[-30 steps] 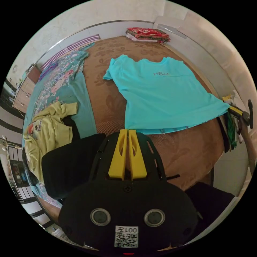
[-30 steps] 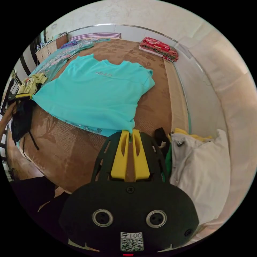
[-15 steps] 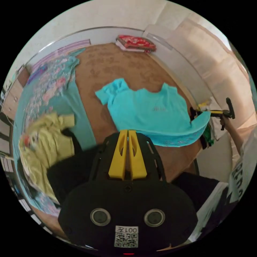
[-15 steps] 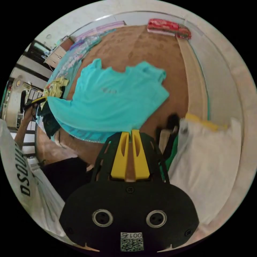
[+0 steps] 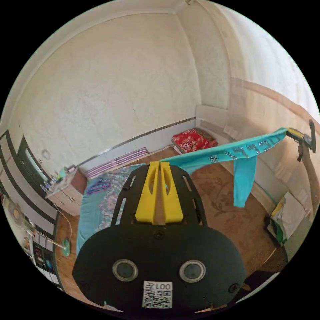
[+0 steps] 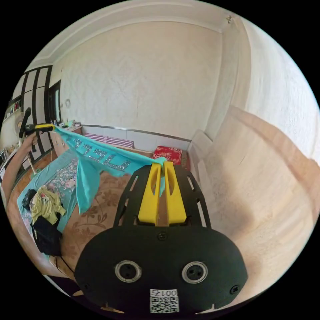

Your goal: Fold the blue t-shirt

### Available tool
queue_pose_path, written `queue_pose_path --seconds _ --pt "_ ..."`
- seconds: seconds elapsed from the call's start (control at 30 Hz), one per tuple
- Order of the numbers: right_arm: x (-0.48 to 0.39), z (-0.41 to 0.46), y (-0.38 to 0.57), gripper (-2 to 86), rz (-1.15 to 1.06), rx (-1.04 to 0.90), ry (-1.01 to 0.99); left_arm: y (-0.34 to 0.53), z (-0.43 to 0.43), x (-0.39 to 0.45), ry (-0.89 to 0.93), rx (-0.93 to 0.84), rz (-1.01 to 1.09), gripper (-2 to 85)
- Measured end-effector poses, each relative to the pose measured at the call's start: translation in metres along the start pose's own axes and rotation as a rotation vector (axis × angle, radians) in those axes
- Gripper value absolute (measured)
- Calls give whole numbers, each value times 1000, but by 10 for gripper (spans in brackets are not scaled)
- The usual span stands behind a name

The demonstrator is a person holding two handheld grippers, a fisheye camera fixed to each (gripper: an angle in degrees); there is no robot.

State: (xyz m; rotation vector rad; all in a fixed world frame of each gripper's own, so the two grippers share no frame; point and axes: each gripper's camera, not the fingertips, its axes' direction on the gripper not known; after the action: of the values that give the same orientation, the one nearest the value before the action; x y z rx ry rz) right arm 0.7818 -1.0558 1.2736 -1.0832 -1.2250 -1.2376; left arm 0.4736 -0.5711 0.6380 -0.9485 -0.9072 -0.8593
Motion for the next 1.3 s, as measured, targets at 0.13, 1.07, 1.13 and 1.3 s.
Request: queue_pose_path --seconds 0.13,1.07,1.13,1.3 --pt "-11 -37 30 13 -36 18 -53 30 -27 13 23 26 4 -9" --pt "-174 43 457 18 41 -891 -199 479 202 247 321 -777 216 -9" --pt "-190 39 479 19 31 -945 -210 495 212 251 343 -817 198 -9" --pt "-226 36 520 21 17 -1030 -192 521 240 271 303 -842 205 -7"
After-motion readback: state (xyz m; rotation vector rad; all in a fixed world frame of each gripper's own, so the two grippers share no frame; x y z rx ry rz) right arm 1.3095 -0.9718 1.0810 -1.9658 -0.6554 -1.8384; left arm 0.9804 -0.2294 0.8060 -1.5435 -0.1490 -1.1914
